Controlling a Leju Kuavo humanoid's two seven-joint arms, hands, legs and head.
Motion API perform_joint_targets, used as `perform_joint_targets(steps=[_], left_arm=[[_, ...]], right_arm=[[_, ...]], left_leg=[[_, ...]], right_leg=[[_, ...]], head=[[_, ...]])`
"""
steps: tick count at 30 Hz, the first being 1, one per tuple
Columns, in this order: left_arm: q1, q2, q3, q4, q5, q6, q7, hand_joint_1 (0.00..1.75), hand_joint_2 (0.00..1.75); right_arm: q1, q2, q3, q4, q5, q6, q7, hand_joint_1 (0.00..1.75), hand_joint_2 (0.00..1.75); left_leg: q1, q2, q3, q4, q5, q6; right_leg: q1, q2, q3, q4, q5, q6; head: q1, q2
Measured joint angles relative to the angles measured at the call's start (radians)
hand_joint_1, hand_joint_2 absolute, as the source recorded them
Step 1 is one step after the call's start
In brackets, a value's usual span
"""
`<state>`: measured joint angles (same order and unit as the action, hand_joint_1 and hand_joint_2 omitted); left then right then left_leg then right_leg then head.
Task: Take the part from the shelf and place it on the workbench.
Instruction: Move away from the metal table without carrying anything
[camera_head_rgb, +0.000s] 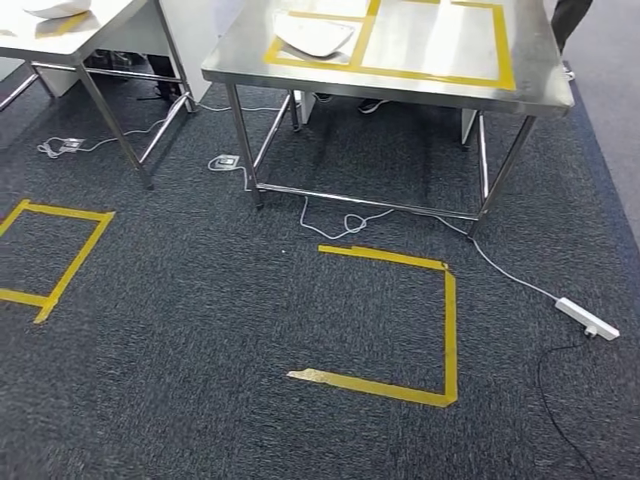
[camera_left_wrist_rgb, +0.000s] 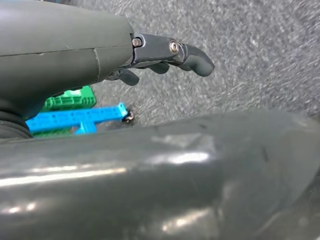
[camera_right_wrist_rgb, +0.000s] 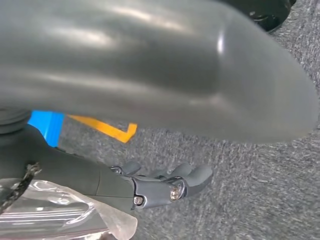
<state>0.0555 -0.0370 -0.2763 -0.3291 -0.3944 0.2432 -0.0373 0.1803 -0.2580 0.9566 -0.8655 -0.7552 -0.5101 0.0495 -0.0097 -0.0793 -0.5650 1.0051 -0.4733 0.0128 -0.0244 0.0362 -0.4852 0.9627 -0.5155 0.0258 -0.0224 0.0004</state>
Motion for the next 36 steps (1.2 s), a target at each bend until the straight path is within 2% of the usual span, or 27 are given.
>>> perform_joint_targets(steps=[2,4,5,6,7,8,10,12,14,15,16,18,19,20,21,22,23,24,25,27,29,30,31,33,34,35,36], left_arm=[[-0.001,0.001,-0.004,0.001,0.005,0.001,-0.001,0.00,0.00],[-0.003,0.001,-0.007,0.002,0.008,0.002,-0.001,0.00,0.00],[-0.003,0.000,-0.008,0.002,0.011,0.002,-0.001,0.00,0.00],[-0.002,0.000,-0.008,0.002,0.013,0.002,-0.001,0.00,0.00],[-0.001,0.000,-0.009,0.003,0.016,0.002,-0.001,0.00,0.00],[0.000,0.000,-0.009,0.003,0.018,0.002,-0.001,0.00,0.00],[-0.003,0.001,-0.011,0.003,0.022,0.002,-0.001,0.00,0.00],[-0.006,0.001,-0.013,0.004,0.024,0.002,-0.002,0.00,0.00],[-0.004,0.001,-0.015,0.004,0.025,0.002,-0.002,0.00,0.00],[-0.002,0.001,-0.015,0.005,0.026,0.002,-0.002,0.00,0.00],[-0.002,0.001,-0.015,0.005,0.027,0.002,-0.002,0.00,0.00],[-0.003,0.001,-0.016,0.005,0.029,0.002,-0.002,0.00,0.00],[-0.005,0.000,-0.017,0.005,0.030,0.002,-0.002,0.00,0.00],[-0.005,-0.001,-0.018,0.006,0.031,0.002,-0.002,0.00,0.00],[-0.005,-0.001,-0.020,0.006,0.033,0.002,-0.002,0.00,0.00],[-0.005,-0.002,-0.021,0.007,0.034,0.002,-0.002,0.00,0.00],[-0.005,-0.002,-0.023,0.007,0.035,0.002,-0.002,0.00,0.00],[-0.006,-0.002,-0.025,0.008,0.035,0.002,-0.002,0.00,0.00],[-0.007,-0.002,-0.026,0.008,0.036,0.002,-0.002,0.00,0.00],[-0.009,-0.002,-0.029,0.008,0.037,0.001,-0.002,0.00,0.00],[-0.007,-0.001,-0.031,0.008,0.040,0.000,-0.002,0.00,0.00],[-0.005,0.000,-0.032,0.008,0.041,0.000,-0.001,0.00,0.00],[-0.004,0.000,-0.032,0.009,0.042,0.000,0.000,0.00,0.00],[-0.007,0.000,-0.033,0.009,0.042,0.001,0.002,0.00,0.00],[-0.010,-0.001,-0.034,0.009,0.043,0.001,0.003,0.00,0.00],[-0.012,-0.002,-0.035,0.009,0.043,0.001,0.006,0.00,0.00],[-0.012,-0.003,-0.036,0.009,0.044,0.002,0.012,0.00,0.00]], right_arm=[[-0.003,0.000,0.006,0.002,-0.006,-0.001,-0.003,0.00,0.00],[-0.003,0.000,0.011,0.006,-0.011,-0.001,-0.005,0.00,0.00],[-0.004,0.000,0.014,0.008,-0.014,-0.001,-0.006,0.00,0.00],[-0.005,0.000,0.017,0.010,-0.016,-0.002,-0.008,0.00,0.00],[-0.007,0.000,0.019,0.012,-0.018,-0.002,-0.009,0.00,0.00],[-0.009,0.000,0.021,0.013,-0.019,-0.002,-0.010,0.00,0.00],[-0.013,0.000,0.026,0.015,-0.021,-0.002,-0.012,0.00,0.00],[-0.019,0.000,0.031,0.018,-0.021,-0.004,-0.014,0.00,0.00],[-0.026,0.000,0.033,0.020,-0.022,-0.005,-0.015,0.00,0.00],[-0.028,0.000,0.034,0.021,-0.021,-0.005,-0.016,0.00,0.00],[-0.029,0.000,0.036,0.022,-0.020,-0.005,-0.017,0.00,0.00],[-0.029,0.000,0.040,0.027,-0.018,-0.007,-0.019,0.00,0.00],[-0.029,0.000,0.043,0.030,-0.017,-0.008,-0.019,0.00,0.00],[-0.029,0.000,0.046,0.034,-0.016,-0.010,-0.020,0.00,0.00],[-0.030,0.000,0.049,0.037,-0.016,-0.011,-0.021,0.00,0.00],[-0.030,0.000,0.052,0.039,-0.015,-0.012,-0.022,0.00,0.00],[-0.031,0.000,0.054,0.041,-0.014,-0.012,-0.023,0.00,0.00],[-0.032,0.000,0.057,0.043,-0.013,-0.012,-0.025,0.00,0.00],[-0.034,0.000,0.059,0.045,-0.013,-0.013,-0.026,0.00,0.00],[-0.037,0.000,0.065,0.049,-0.013,-0.013,-0.029,0.00,0.00],[-0.039,0.000,0.069,0.052,-0.013,-0.013,-0.030,0.00,0.00],[-0.040,0.000,0.070,0.053,-0.013,-0.013,-0.031,0.00,0.00],[-0.041,0.000,0.071,0.053,-0.013,-0.013,-0.032,0.00,0.00],[-0.041,0.000,0.075,0.056,-0.012,-0.015,-0.033,0.00,0.00],[-0.040,0.000,0.077,0.058,-0.012,-0.016,-0.033,0.00,0.00],[-0.040,0.000,0.080,0.061,-0.012,-0.017,-0.033,0.00,0.00],[-0.041,0.000,0.083,0.064,-0.012,-0.019,-0.033,0.00,0.00]], left_leg=[[0.003,0.043,-0.039,0.087,-0.058,-0.014],[0.010,0.065,-0.097,0.220,-0.120,-0.025],[0.012,0.069,-0.113,0.260,-0.131,-0.029],[0.014,0.072,-0.111,0.263,-0.121,-0.031],[0.016,0.077,-0.088,0.226,-0.095,-0.031],[0.016,0.087,-0.051,0.160,-0.061,-0.029],[0.010,0.127,0.019,0.029,-0.021,-0.019],[0.003,0.143,0.040,-0.019,-0.020,-0.006],[0.004,0.121,0.036,-0.022,-0.015,0.006],[0.006,0.112,0.037,-0.026,-0.011,0.013],[0.008,0.102,0.037,-0.031,-0.007,0.019],[0.010,0.080,0.035,-0.034,-0.002,0.026],[0.009,0.068,0.033,-0.034,-0.001,0.027],[0.009,0.054,0.032,-0.033,-0.001,0.028],[0.008,0.041,0.033,-0.033,-0.001,0.028],[0.008,0.027,0.035,-0.032,-0.002,0.027],[0.008,0.012,0.037,-0.031,-0.002,0.026],[0.008,-0.001,0.038,-0.030,-0.004,0.023],[0.007,-0.015,0.036,-0.025,-0.006,0.019],[0.006,-0.039,0.026,-0.017,-0.007,0.008],[0.010,-0.056,0.015,-0.012,-0.005,-0.003],[0.009,-0.042,0.010,-0.004,-0.010,-0.008],[0.008,-0.016,-0.002,0.021,-0.027,-0.013],[0.007,0.048,-0.053,0.130,-0.089,-0.022],[0.009,0.064,-0.087,0.201,-0.121,-0.025],[0.010,0.070,-0.114,0.258,-0.141,-0.027],[0.011,0.072,-0.125,0.283,-0.142,-0.027]], right_leg=[[-0.002,-0.027,-0.001,-0.003,0.004,-0.009],[0.001,-0.055,-0.003,-0.002,0.003,-0.011],[0.002,-0.070,-0.004,-0.002,0.002,-0.011],[0.003,-0.084,-0.004,-0.002,0.001,-0.011],[0.003,-0.096,-0.005,-0.002,-0.001,-0.010],[0.003,-0.108,-0.004,-0.002,-0.004,-0.009],[0.007,-0.128,0.003,-0.001,-0.011,-0.002],[0.011,-0.147,0.012,0.000,-0.016,0.008],[0.009,-0.158,0.018,-0.001,-0.020,0.019],[0.008,-0.143,0.016,0.006,-0.029,0.024],[0.006,-0.117,0.005,0.032,-0.049,0.028],[0.005,-0.059,-0.051,0.152,-0.115,0.031],[0.005,-0.046,-0.088,0.226,-0.144,0.031],[0.006,-0.040,-0.118,0.281,-0.158,0.031],[0.006,-0.038,-0.132,0.301,-0.150,0.030],[0.005,-0.035,-0.126,0.275,-0.119,0.029],[0.004,-0.027,-0.105,0.217,-0.077,0.027],[0.002,-0.005,-0.077,0.147,-0.039,0.026],[-0.001,0.018,-0.050,0.081,-0.014,0.024],[-0.003,0.047,-0.024,0.026,-0.007,0.019],[-0.001,0.028,-0.019,0.023,-0.008,0.009],[-0.001,0.015,-0.019,0.022,-0.007,0.003],[-0.002,0.002,-0.018,0.021,-0.005,-0.003],[0.000,-0.029,-0.016,0.019,-0.006,-0.012],[0.002,-0.046,-0.016,0.019,-0.008,-0.015],[0.004,-0.063,-0.016,0.019,-0.009,-0.017],[0.006,-0.079,-0.016,0.019,-0.011,-0.018]], head=[[-0.008,0.000],[-0.012,0.000],[-0.012,0.000],[-0.012,0.000],[-0.012,0.000],[-0.012,0.000],[-0.012,0.000],[-0.009,0.000],[-0.008,0.000],[-0.006,0.000],[-0.004,0.000],[0.001,0.000],[0.002,0.000],[0.002,0.000],[0.002,0.000],[0.002,0.000],[0.002,0.000],[0.002,0.000],[0.002,0.000],[0.002,0.000],[0.002,0.000],[0.001,0.000],[-0.003,0.000],[-0.009,0.000],[-0.011,0.000],[-0.011,0.000],[-0.011,0.000]])
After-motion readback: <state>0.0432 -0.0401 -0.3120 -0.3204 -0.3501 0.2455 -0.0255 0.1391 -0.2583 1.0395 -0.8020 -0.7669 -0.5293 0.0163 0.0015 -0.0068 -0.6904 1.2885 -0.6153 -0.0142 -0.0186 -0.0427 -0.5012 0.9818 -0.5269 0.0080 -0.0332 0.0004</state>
